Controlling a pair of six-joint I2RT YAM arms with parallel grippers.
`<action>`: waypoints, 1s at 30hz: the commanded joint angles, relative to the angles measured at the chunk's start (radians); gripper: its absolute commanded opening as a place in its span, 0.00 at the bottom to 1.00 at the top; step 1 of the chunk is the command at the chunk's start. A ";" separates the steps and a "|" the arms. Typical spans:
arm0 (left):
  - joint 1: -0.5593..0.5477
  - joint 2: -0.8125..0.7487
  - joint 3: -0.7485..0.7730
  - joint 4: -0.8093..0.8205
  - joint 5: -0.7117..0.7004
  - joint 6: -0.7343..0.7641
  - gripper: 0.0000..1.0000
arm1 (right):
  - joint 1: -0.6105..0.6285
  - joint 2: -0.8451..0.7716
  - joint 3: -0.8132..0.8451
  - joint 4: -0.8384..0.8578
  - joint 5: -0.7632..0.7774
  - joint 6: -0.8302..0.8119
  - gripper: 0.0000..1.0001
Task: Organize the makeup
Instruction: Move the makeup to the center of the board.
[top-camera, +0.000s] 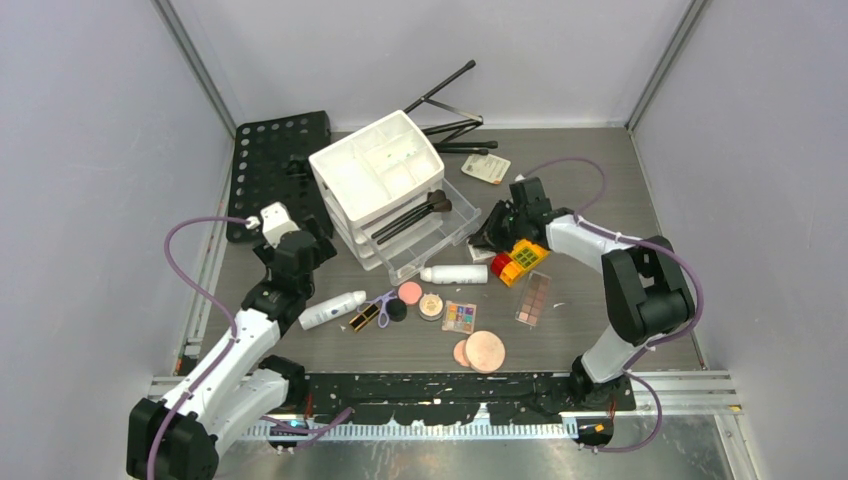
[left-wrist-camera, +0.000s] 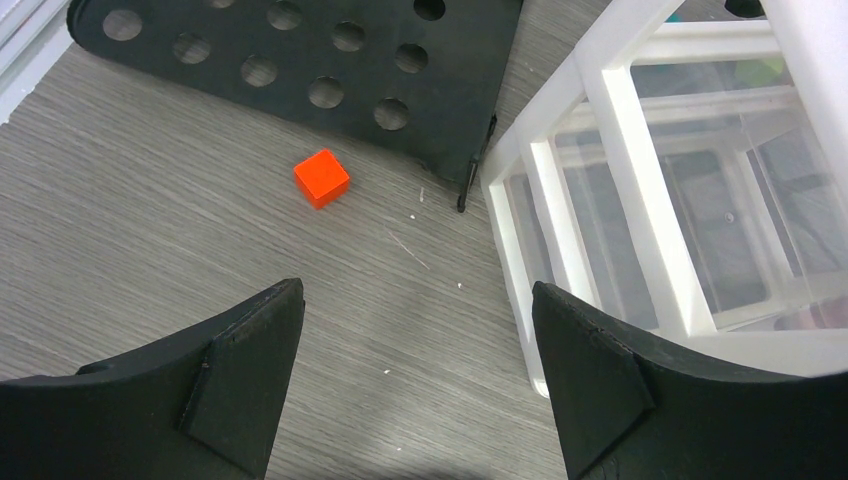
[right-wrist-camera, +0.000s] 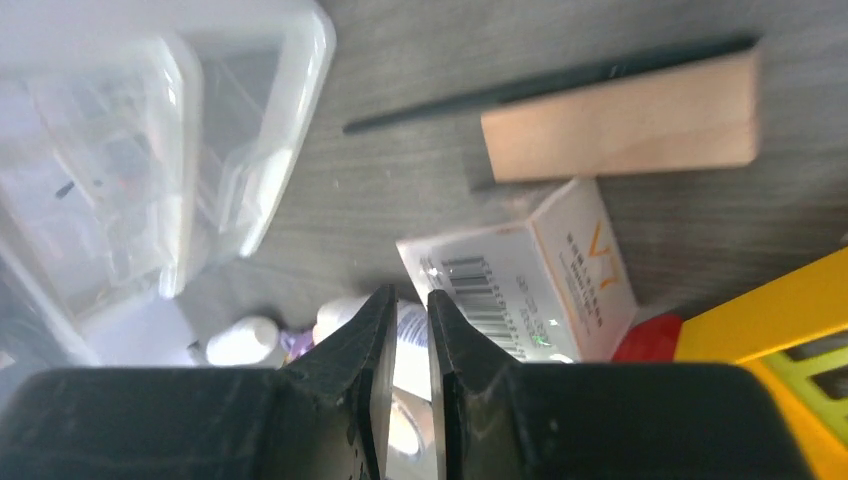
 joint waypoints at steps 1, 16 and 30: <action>0.003 0.007 0.012 0.055 -0.006 0.009 0.86 | 0.010 -0.001 -0.087 0.247 -0.199 0.117 0.24; 0.002 0.017 0.013 0.060 -0.003 0.009 0.86 | 0.088 0.014 -0.018 -0.071 0.132 0.023 0.23; 0.003 0.022 0.014 0.060 -0.002 0.009 0.86 | 0.063 -0.058 0.030 -0.349 0.691 -0.008 0.24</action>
